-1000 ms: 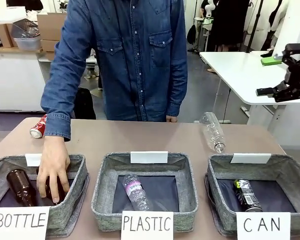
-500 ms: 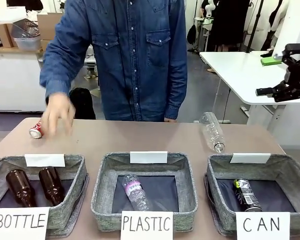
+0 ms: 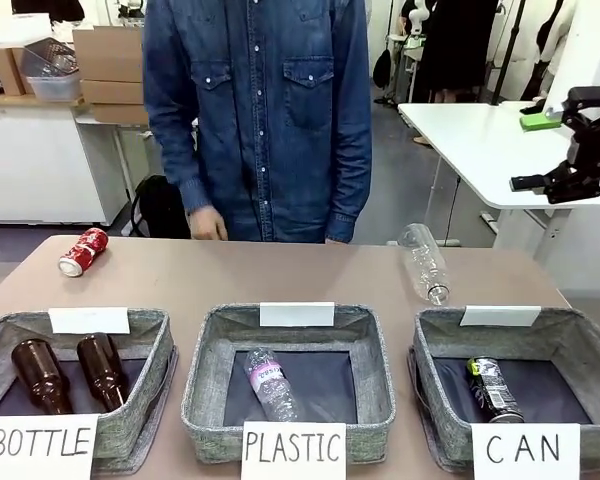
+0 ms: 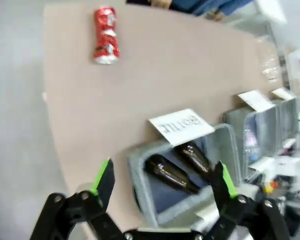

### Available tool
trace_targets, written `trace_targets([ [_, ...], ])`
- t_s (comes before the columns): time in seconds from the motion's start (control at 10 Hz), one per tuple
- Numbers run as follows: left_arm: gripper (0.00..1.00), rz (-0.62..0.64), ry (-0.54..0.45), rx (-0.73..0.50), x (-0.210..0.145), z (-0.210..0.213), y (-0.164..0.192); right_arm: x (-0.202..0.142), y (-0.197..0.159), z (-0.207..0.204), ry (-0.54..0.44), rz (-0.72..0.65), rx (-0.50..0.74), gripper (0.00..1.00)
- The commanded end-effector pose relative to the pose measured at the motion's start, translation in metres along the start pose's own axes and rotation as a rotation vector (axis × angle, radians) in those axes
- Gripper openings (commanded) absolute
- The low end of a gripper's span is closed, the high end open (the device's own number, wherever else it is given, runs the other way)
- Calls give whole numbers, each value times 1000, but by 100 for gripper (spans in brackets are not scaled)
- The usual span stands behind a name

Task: Sort the can waste into the basket.
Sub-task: Pick up the can waste from the table and place it in the right Fabric basket.

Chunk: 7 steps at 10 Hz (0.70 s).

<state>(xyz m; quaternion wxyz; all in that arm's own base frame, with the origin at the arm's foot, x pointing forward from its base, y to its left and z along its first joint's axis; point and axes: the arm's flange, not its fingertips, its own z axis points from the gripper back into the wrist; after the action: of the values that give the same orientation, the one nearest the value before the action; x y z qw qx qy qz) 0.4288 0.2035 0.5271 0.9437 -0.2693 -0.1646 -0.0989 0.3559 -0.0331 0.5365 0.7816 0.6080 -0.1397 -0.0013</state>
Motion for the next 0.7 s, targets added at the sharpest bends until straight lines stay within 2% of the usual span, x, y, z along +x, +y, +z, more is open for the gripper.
trace_targets([
  [0.0, 100, -106, 183, 140, 61, -28, 22, 1, 0, 2, 7, 19, 2, 100],
  [0.2, 100, -180, 202, 332, 108, -88, 23, 1, 0, 2, 7, 19, 2, 100],
  [0.3, 100, -170, 228, 330, 122, -109, 22, 1, 0, 2, 7, 19, 2, 100],
  [0.4, 100, -98, 150, 346, 134, -128, 22, 1, 0, 2, 7, 19, 2, 100],
  [0.5, 100, 238, 205, 311, 144, -144, 17, 1, 0, 2, 7, 19, 2, 100],
  [0.6, 100, -176, 194, 310, 132, -129, 25, 1, 0, 2, 7, 19, 2, 100],
])
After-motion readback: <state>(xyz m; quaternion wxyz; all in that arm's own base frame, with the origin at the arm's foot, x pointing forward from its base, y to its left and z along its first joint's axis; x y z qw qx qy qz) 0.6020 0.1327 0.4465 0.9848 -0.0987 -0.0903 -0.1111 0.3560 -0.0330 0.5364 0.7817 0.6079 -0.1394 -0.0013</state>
